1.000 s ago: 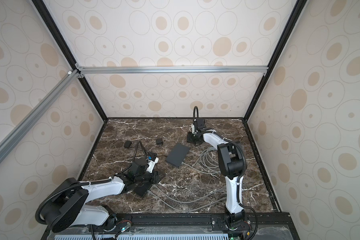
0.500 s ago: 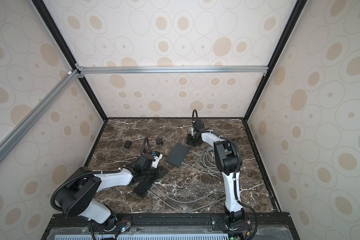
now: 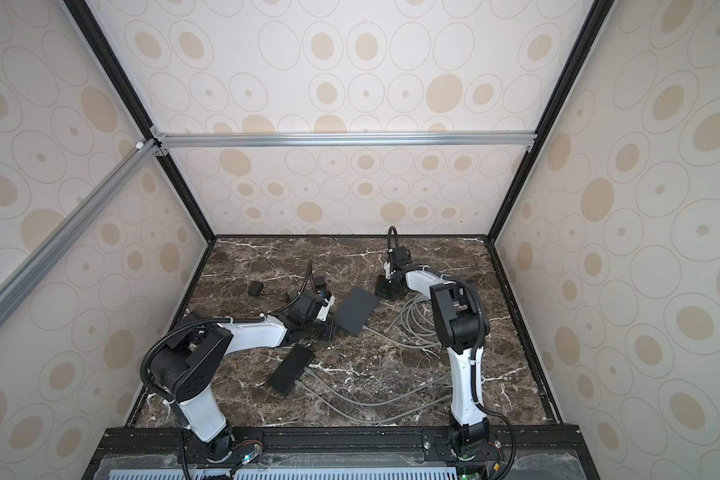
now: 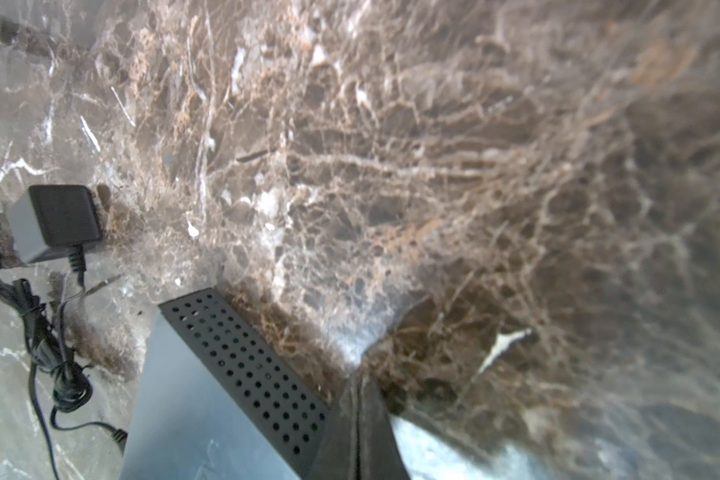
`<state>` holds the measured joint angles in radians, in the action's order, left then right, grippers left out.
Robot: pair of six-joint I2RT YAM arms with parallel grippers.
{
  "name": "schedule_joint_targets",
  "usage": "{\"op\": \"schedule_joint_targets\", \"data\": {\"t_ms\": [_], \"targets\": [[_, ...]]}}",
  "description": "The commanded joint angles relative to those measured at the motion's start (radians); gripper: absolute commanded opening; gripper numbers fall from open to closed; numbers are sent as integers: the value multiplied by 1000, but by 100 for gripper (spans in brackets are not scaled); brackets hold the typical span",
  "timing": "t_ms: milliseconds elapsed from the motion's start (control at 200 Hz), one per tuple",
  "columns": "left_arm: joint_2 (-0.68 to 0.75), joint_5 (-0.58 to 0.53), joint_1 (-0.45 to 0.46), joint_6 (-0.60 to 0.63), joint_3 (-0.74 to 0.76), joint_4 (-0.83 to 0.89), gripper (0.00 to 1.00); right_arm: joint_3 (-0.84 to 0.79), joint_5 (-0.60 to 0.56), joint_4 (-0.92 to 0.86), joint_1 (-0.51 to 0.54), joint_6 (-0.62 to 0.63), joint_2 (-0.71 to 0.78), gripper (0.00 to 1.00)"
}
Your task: Insert the plug into the switch port
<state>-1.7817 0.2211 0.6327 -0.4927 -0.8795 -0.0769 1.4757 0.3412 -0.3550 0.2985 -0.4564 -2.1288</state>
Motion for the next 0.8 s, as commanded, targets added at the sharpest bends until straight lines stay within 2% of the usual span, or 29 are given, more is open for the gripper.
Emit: {"op": "schedule_joint_targets", "data": {"t_ms": [0, 215, 365, 795], "targets": [[-42, -10, -7, 22, -19, 80, 24, -49, 57, 1, 2, -31, 46, 5], [-12, -12, -22, 2, 19, 60, 26, -121, 72, 33, 3, -55, 96, 5], [19, 21, -66, -21, 67, 14, 28, -170, 95, 61, 5, -80, 131, 4], [9, 78, -100, -31, 88, -19, 29, -265, 109, 112, 37, -113, 185, 4]]}}
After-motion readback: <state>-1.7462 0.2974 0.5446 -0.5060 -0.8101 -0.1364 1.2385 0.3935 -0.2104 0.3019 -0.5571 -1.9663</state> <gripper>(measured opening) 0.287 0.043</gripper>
